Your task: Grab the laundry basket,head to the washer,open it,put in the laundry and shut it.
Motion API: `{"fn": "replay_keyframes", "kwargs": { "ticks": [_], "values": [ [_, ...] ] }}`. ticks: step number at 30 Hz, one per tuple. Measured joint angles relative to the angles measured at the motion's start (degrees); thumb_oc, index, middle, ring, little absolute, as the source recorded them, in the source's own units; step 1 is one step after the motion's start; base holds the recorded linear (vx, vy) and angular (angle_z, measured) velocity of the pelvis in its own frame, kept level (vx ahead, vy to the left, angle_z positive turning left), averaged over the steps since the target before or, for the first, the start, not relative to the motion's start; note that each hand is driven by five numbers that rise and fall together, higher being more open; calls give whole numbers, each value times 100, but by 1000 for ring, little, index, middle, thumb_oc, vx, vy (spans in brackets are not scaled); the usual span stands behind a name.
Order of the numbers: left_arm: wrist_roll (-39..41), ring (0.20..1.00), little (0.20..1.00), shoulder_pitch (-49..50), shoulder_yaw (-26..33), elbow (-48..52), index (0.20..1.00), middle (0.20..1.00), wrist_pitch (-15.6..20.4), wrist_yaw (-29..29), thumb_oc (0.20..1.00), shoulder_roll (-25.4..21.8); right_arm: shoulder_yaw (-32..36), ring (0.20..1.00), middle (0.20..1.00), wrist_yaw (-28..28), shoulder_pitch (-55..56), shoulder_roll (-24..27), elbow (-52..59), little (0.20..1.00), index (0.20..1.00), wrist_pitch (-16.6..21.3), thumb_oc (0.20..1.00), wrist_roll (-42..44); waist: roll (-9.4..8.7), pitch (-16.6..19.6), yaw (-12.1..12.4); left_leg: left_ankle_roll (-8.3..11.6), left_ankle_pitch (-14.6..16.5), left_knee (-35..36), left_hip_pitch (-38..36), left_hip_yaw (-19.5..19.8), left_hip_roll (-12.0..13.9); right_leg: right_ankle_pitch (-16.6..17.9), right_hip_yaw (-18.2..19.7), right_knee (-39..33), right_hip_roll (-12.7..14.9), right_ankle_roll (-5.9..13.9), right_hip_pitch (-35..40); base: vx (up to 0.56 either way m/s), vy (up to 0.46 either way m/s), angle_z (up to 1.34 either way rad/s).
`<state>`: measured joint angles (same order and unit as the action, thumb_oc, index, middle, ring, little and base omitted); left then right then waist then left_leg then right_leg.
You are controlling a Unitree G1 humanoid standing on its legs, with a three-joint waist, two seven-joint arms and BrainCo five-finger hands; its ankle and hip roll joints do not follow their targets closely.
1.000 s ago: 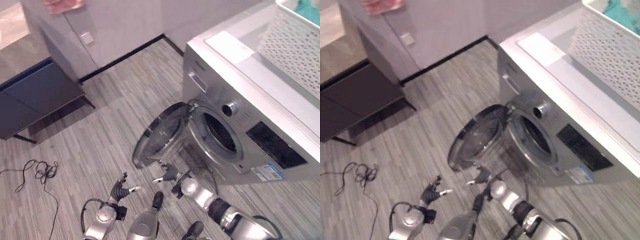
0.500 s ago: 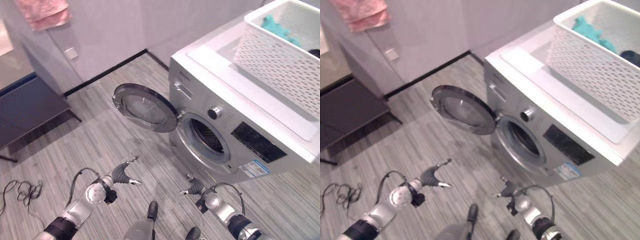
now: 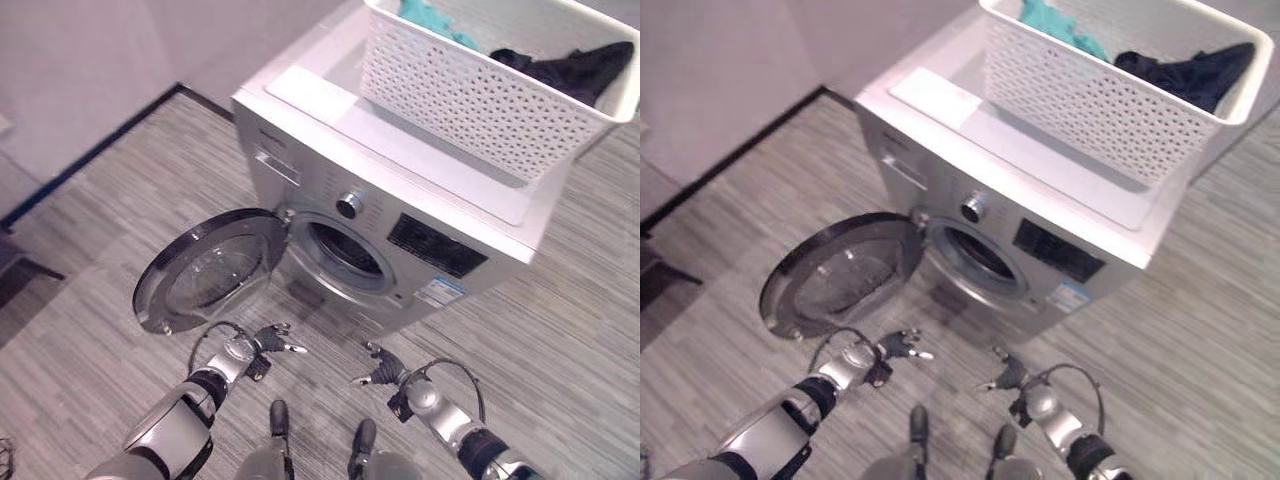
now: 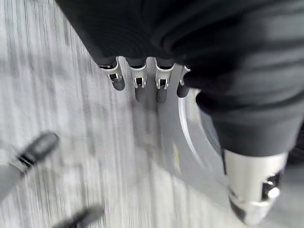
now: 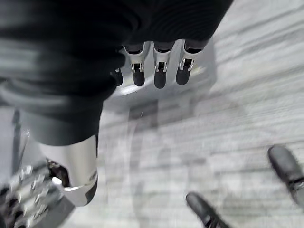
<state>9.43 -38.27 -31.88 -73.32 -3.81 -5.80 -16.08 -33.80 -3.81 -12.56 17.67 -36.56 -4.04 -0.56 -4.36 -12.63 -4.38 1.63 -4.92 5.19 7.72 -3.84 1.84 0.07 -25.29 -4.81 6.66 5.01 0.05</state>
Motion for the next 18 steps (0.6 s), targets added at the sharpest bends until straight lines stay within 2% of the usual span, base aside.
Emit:
{"fn": "replay_keyframes", "kwargs": {
  "ticks": [1,2,3,5,8,10,12,18],
  "values": [
    [-101,1000,1000,-268,434,-316,1000,1000,-24,280,1000,-49,-13,1000,1000,-65,-32,18,20,1000,1000,20,1000,90,-60,-37,19,5,-3,0,91,-12,41,12,30,7,-18,-16,-112,-152,-39,-12],
    [-102,1000,1000,-444,572,-408,1000,1000,-32,444,1000,-191,-13,1000,1000,-124,-85,0,21,1000,1000,53,1000,122,-111,-70,19,26,-19,0,172,-37,73,31,74,8,-57,-44,-212,-114,-34,-28],
    [-81,1000,1000,-806,936,-657,1000,1000,-26,560,1000,-453,-21,1000,1000,-212,-189,-19,81,1000,1000,94,1000,220,-204,-120,21,37,-54,0,328,-138,135,83,164,11,-89,-89,-418,-92,-37,-30],
    [25,1000,1000,-985,1049,-743,1000,1000,-101,519,1000,-458,-21,1000,1000,-332,-230,-6,219,1000,1000,157,1000,321,-223,-192,-21,38,-80,0,436,-165,156,127,212,-8,-108,-99,-525,-62,-27,-19],
    [-36,1000,1000,-1340,887,-774,1000,1000,-51,748,1000,-887,9,1000,1000,-489,-310,60,731,1000,1000,322,1000,430,-353,-403,-173,86,-134,-1,672,-180,220,171,260,-10,-176,-144,-775,-33,-30,-8],
    [-111,1000,1000,-1521,854,-662,1000,1000,1,876,1000,-1098,12,1000,1000,-498,-309,86,805,1000,1000,339,1000,433,-398,-574,-177,100,-171,-2,743,-153,246,187,238,-10,-203,-166,-830,-22,-37,9],
    [-110,1000,1000,-1734,873,-596,1000,1000,24,1100,1000,-1428,-12,1000,1000,-511,-333,116,880,1000,1000,388,1000,434,-388,-762,-163,115,-185,-3,787,-91,270,192,150,-10,-230,-176,-836,-3,-43,15],
    [-96,1000,1000,-1767,932,-421,1000,1000,127,1484,1000,-1899,-132,1000,1000,-590,-110,159,852,1000,1000,429,1000,430,-320,-812,47,125,-195,-4,807,46,268,189,81,-8,-236,-180,-771,25,-22,16]
  ]
}}
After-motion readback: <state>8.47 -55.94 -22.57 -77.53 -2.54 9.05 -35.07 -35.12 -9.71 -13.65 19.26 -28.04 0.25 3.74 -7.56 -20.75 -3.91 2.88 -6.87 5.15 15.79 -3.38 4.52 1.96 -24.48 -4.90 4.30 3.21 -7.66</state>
